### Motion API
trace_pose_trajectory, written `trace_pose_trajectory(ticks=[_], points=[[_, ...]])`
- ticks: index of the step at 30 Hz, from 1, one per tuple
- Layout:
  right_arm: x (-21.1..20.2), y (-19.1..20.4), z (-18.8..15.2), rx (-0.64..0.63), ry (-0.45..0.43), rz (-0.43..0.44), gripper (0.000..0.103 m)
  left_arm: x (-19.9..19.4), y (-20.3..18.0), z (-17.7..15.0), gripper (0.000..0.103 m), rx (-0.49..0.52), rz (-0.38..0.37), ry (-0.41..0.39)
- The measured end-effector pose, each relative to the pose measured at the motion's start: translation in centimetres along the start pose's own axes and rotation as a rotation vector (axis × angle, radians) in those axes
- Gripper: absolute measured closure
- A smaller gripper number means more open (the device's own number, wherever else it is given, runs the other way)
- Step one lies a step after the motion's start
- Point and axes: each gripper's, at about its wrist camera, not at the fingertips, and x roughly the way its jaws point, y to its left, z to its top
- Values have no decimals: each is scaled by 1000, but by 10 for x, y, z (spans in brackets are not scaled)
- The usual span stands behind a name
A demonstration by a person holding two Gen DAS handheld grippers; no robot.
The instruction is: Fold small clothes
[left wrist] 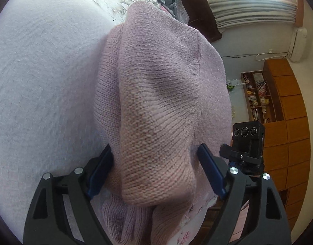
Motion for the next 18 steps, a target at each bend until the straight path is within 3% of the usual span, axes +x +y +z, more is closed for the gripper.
trace_pose_trajectory(ticks=[1, 3, 6, 12, 18], points=[[4, 0, 1, 2, -3, 4, 10, 0, 0, 0, 24, -6, 6, -10], [4, 1, -2, -6, -22, 14, 17, -2, -4, -4, 45, 3, 19, -30], [-8, 3, -8, -16, -46, 62, 33, -8, -15, -10, 58, 20, -23, -48], [-59, 13, -25, -52, -98, 165, 39, -22, -60, -28, 60, 75, -130, -70], [-128, 11, -62, -66, -115, 179, 39, -11, -130, -69, 60, 156, -164, -30]])
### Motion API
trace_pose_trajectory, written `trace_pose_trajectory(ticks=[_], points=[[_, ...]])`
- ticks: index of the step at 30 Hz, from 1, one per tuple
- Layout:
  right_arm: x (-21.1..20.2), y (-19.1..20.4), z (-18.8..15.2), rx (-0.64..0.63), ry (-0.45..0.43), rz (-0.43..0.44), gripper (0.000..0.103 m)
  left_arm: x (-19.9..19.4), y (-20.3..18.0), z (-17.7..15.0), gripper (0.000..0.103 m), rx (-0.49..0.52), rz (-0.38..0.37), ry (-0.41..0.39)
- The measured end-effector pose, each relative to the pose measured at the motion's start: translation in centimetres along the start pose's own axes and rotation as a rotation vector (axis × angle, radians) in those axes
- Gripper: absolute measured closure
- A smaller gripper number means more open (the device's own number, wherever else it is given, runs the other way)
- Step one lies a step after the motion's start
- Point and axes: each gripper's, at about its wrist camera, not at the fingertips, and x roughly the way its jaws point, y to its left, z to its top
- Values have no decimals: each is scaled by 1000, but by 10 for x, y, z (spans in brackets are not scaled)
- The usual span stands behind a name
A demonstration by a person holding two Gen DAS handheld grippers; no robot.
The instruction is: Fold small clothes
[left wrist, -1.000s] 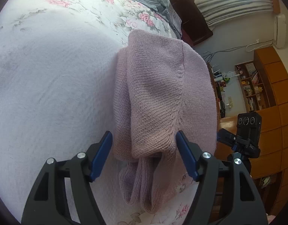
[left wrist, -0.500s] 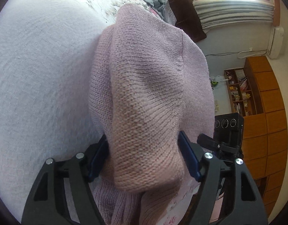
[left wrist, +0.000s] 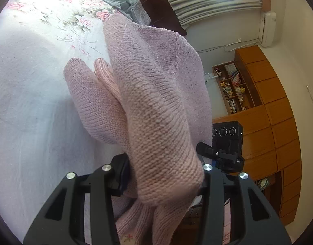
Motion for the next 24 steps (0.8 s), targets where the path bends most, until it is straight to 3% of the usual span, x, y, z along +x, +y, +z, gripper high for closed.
trace_pose_trajectory(ticks=[4, 7, 9, 11, 13, 16, 20, 24], points=[[-31, -18, -32, 27, -9, -17, 38, 26, -19, -29, 59, 32, 4, 44], [-28, -52, -51, 103, 2, -57, 38, 52, 1, -45, 59, -15, 41, 101], [-18, -73, -59, 110, 5, -104, 36, 68, 17, -58, 55, -4, 106, 118], [-10, -85, -65, 120, -9, -73, 32, 76, 34, -67, 47, -15, 132, 113], [-5, -88, -68, 121, -22, -57, 30, 74, 43, -72, 45, -57, 111, 85], [-5, -78, -68, 93, -24, -88, 27, 68, 35, -76, 44, -50, 152, 71], [-20, -60, -67, 77, -47, -145, 25, 44, 8, -82, 46, 9, 220, 41], [-43, -52, -88, 76, -75, -135, 22, 16, -17, -101, 44, 64, 242, 7]])
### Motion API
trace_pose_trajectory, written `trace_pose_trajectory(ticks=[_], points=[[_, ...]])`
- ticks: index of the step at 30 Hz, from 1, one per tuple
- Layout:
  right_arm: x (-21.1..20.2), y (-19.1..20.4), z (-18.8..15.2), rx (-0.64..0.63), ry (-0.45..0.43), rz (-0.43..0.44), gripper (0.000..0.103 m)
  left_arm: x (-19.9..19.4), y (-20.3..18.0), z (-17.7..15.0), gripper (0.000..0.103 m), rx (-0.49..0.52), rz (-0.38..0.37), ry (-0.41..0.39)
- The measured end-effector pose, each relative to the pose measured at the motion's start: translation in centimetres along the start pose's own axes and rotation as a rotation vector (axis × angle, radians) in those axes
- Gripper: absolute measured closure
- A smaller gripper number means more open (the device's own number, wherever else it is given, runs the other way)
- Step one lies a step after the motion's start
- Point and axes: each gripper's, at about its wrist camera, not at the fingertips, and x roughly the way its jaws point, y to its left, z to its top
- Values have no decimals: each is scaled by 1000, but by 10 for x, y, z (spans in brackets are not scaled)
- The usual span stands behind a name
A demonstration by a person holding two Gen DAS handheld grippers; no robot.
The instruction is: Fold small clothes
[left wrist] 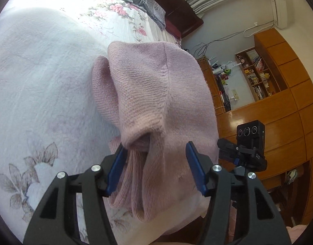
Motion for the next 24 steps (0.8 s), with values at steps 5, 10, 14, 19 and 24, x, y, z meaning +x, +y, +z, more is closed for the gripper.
trace_pose_trajectory(ticks=[5, 10, 14, 19, 24], points=[[1, -8, -22, 28, 9, -3, 22, -5, -12, -31, 44, 40, 69, 19], [11, -8, -40, 44, 25, 12, 38, 12, 0, -44, 49, -4, 125, 56], [15, -5, -46, 39, 25, 20, 68, 15, 10, -44, 55, -8, 194, 63], [25, -12, -53, 70, 47, -29, 69, 20, 23, -49, 51, -24, 222, 85], [19, -11, -64, 82, 29, -38, 62, 14, 24, -51, 48, -31, 243, 77]])
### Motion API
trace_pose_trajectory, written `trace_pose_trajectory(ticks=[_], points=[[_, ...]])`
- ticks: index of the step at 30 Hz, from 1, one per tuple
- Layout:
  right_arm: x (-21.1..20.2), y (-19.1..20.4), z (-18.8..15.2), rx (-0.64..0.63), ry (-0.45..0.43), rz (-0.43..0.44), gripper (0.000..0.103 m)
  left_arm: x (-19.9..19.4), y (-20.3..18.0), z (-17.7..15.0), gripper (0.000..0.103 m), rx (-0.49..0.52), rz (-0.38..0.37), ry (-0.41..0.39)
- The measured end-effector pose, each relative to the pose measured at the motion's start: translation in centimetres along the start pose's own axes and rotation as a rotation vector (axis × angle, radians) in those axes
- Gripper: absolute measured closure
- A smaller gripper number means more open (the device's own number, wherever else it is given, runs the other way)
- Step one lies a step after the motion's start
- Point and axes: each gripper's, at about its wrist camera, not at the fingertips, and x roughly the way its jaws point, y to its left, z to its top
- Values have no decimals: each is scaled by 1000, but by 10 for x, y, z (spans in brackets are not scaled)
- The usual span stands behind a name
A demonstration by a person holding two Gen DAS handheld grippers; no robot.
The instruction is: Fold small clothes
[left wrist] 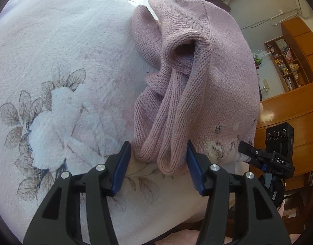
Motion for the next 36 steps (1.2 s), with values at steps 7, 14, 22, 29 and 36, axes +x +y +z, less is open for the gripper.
trace_pose_trajectory(ticks=[7, 14, 22, 29, 36], points=[[-26, 38, -9, -158, -91, -327, 16, -38, -35, -8, 32, 118, 166, -79], [-44, 65, -27, -238, -136, -506, 10, -71, -70, -18, 23, 161, 280, -161], [-55, 89, -50, -294, -179, -577, 4, -91, -92, -37, 18, 183, 361, -197], [-69, 104, -60, -301, -220, -627, 4, -106, -113, -50, 14, 207, 416, -228], [-80, 119, -71, -333, -247, -653, 4, -121, -132, -63, 14, 235, 442, -267]])
